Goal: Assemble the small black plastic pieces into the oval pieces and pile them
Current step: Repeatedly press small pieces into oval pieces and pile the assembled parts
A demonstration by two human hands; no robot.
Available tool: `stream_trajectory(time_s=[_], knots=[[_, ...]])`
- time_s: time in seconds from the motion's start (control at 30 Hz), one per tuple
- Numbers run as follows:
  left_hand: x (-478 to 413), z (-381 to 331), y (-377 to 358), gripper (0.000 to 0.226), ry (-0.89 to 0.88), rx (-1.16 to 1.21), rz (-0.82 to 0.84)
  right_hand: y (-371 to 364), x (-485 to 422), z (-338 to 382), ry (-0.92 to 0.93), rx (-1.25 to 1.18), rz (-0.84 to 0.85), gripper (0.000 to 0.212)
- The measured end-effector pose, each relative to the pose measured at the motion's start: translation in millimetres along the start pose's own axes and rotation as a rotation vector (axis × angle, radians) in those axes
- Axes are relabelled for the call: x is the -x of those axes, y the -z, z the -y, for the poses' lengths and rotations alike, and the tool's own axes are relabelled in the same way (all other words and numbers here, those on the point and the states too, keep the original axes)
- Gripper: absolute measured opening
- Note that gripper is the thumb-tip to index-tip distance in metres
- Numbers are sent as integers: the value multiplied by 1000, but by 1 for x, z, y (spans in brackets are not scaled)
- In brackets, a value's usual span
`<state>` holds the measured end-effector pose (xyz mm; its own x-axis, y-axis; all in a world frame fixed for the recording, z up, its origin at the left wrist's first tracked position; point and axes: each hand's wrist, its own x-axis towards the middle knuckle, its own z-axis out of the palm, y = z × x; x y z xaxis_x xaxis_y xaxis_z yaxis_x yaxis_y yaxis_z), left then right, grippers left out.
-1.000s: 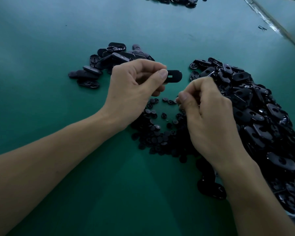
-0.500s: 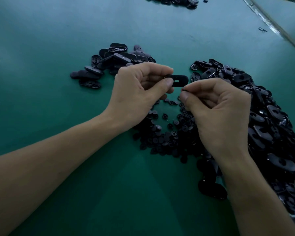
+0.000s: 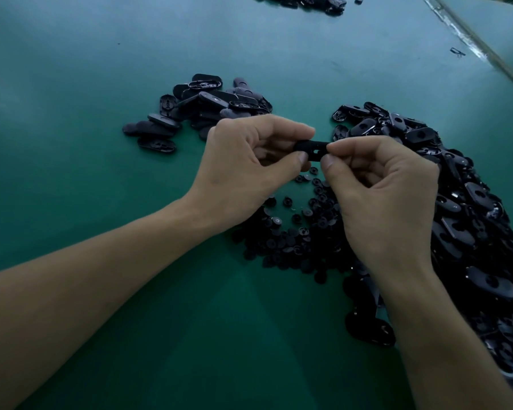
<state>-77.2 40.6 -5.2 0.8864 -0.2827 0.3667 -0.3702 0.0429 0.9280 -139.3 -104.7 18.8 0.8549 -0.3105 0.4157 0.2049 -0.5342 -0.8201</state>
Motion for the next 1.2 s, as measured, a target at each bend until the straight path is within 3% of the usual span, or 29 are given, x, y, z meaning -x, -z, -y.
stream_trajectory(time_s=[0.57, 0.8, 1.2], knots=[[3, -1, -2, 27, -60, -79, 39, 0, 1, -1, 57, 61, 31, 23], [4, -1, -2, 29, -114, -200, 41, 6, -3, -4, 7, 57, 156, 29], [2, 1, 0, 28, -98, -196, 64, 2, 0, -2, -29, 68, 75, 29]])
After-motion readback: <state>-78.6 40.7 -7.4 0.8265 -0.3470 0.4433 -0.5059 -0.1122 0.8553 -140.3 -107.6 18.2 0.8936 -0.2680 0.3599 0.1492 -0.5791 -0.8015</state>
